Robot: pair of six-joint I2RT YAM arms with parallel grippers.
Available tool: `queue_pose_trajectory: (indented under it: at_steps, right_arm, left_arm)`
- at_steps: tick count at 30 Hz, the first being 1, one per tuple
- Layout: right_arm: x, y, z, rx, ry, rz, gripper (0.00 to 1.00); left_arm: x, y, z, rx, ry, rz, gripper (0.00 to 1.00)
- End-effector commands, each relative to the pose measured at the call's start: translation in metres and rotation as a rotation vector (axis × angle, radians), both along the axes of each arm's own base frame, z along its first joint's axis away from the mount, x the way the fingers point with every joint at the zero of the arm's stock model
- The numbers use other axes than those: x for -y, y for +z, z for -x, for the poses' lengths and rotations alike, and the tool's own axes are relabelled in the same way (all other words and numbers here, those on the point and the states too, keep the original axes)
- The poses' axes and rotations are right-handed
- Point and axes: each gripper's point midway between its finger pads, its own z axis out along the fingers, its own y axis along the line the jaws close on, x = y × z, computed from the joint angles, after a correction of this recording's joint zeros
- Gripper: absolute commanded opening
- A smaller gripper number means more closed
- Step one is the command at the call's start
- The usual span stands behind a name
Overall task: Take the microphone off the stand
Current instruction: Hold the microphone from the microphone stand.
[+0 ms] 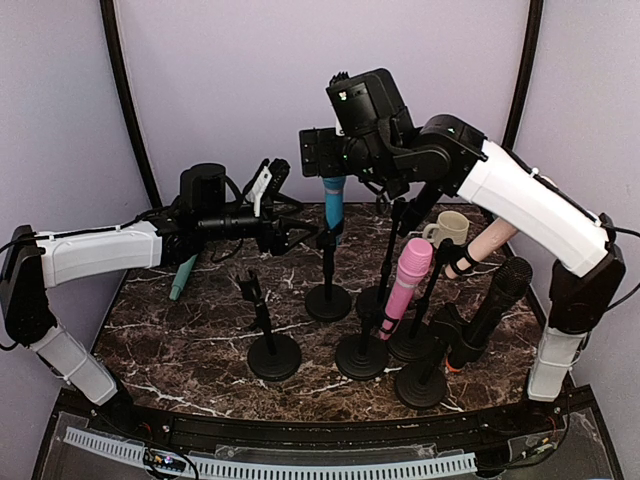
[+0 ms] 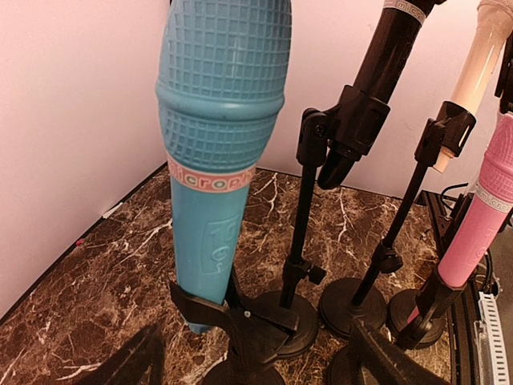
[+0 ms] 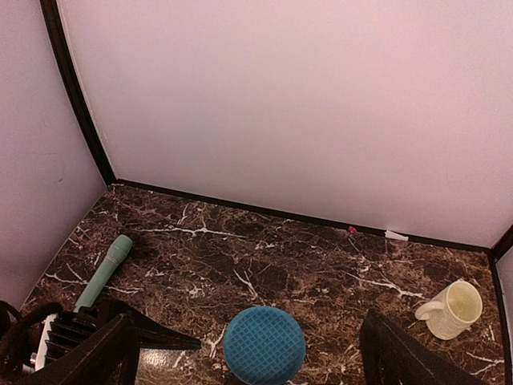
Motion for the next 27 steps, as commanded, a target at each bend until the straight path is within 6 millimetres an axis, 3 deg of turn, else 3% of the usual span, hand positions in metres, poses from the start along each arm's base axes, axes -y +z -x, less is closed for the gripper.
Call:
queue_pose_trajectory:
  at_steps: [1,14,27]
  right_arm:
    - [0.003,-0.001,-0.007,0.025,-0.043,0.032,0.97]
    - [-0.004,-0.027,-0.027,-0.024,-0.043,0.066,0.85]
    - [-0.009,-0.032,-0.026,-0.044,-0.021,0.062,0.56]
  left_arm:
    - [0.003,0.004,0.005,0.002,-0.022,0.020,0.80]
    - [0.002,0.003,0.005,-0.016,-0.016,0.023,0.80]
    - [0.009,0.004,0.006,-0.028,0.081,-0.013,0.79]
